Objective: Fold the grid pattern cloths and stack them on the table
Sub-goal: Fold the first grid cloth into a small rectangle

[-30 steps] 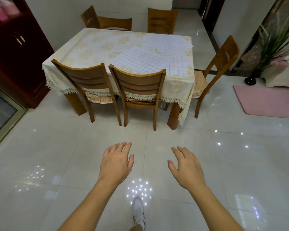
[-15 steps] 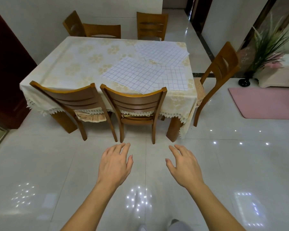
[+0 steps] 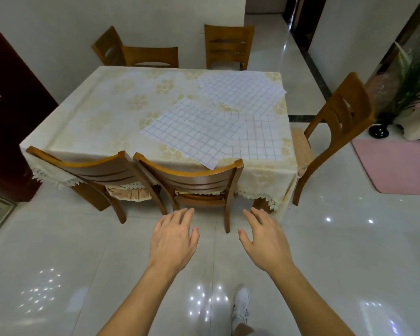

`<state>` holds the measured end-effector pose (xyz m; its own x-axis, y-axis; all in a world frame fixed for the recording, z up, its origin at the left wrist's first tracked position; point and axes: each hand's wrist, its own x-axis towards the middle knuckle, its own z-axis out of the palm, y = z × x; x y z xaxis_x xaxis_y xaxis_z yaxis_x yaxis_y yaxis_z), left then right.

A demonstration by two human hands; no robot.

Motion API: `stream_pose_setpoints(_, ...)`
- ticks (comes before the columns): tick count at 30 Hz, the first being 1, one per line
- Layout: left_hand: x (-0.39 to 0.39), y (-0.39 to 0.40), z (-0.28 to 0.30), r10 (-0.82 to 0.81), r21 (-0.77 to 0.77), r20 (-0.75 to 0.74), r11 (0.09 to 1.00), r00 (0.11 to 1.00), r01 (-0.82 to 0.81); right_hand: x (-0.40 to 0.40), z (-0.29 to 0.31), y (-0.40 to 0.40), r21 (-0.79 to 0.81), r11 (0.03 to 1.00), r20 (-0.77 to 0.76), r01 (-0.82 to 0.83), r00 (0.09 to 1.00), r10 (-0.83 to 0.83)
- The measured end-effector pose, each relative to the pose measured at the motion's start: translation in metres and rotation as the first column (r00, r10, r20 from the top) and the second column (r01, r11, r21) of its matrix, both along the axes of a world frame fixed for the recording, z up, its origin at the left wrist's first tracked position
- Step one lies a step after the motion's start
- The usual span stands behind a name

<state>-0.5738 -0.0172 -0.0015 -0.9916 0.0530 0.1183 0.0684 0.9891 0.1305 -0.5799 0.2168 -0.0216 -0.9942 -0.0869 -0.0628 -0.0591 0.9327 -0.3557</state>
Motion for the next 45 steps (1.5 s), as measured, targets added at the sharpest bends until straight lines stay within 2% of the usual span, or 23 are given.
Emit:
stream_pose_setpoints(6, -0.083, 0.035, 0.006, 0.000, 0.002, -0.017, 1.000, 1.000, 0.000, -0.094, 0.003, 0.032, -0.020, 0.999, -0.069, -0.043, 0.997, 0.042)
stream_pose_setpoints(11, -0.129, 0.047, 0.006, -0.009, -0.014, 0.001, 1.000, 1.000, 0.009, -0.150, 0.005, 0.037, -0.041, 0.996, -0.043, -0.081, 0.996, 0.079)
stream_pose_setpoints(17, -0.177, 0.034, -0.003, 0.043, -0.009, 0.019, 0.999, 0.999, -0.043, -0.203, 0.002, 0.022, -0.048, 0.990, -0.108, -0.134, 0.986, 0.128)
stream_pose_setpoints(25, -0.250, -0.007, -0.018, 0.015, 0.003, 0.059, 1.000, 0.998, -0.015, -0.266, -0.016, -0.019, -0.017, 0.992, -0.052, -0.126, 0.991, 0.125)
stream_pose_setpoints(29, -0.299, -0.042, -0.027, -0.034, 0.019, 0.106, 0.999, 0.994, 0.033, -0.306, -0.023, -0.051, -0.001, 0.996, 0.015, -0.085, 0.996, 0.085)
stream_pose_setpoints(33, -0.348, -0.083, -0.031, -0.075, 0.002, 0.133, 0.997, 0.988, 0.075, -0.344, -0.026, -0.089, -0.019, 0.999, 0.012, -0.032, 0.999, 0.032)
stream_pose_setpoints(36, -0.384, -0.113, -0.035, -0.123, -0.003, 0.146, 0.992, 0.982, 0.125, -0.373, -0.028, -0.112, -0.015, 1.000, 0.081, -0.017, 0.997, 0.018)
stream_pose_setpoints(41, -0.439, -0.152, -0.056, -0.268, 0.056, 0.144, 0.963, 0.953, 0.263, -0.405, -0.042, -0.138, 0.011, 1.000, 0.002, 0.026, 1.000, -0.026)
stream_pose_setpoints(45, -0.471, -0.177, -0.080, -0.384, 0.088, 0.159, 0.923, 0.910, 0.374, -0.419, -0.051, -0.150, 0.041, 0.999, -0.001, 0.034, 0.999, -0.034)
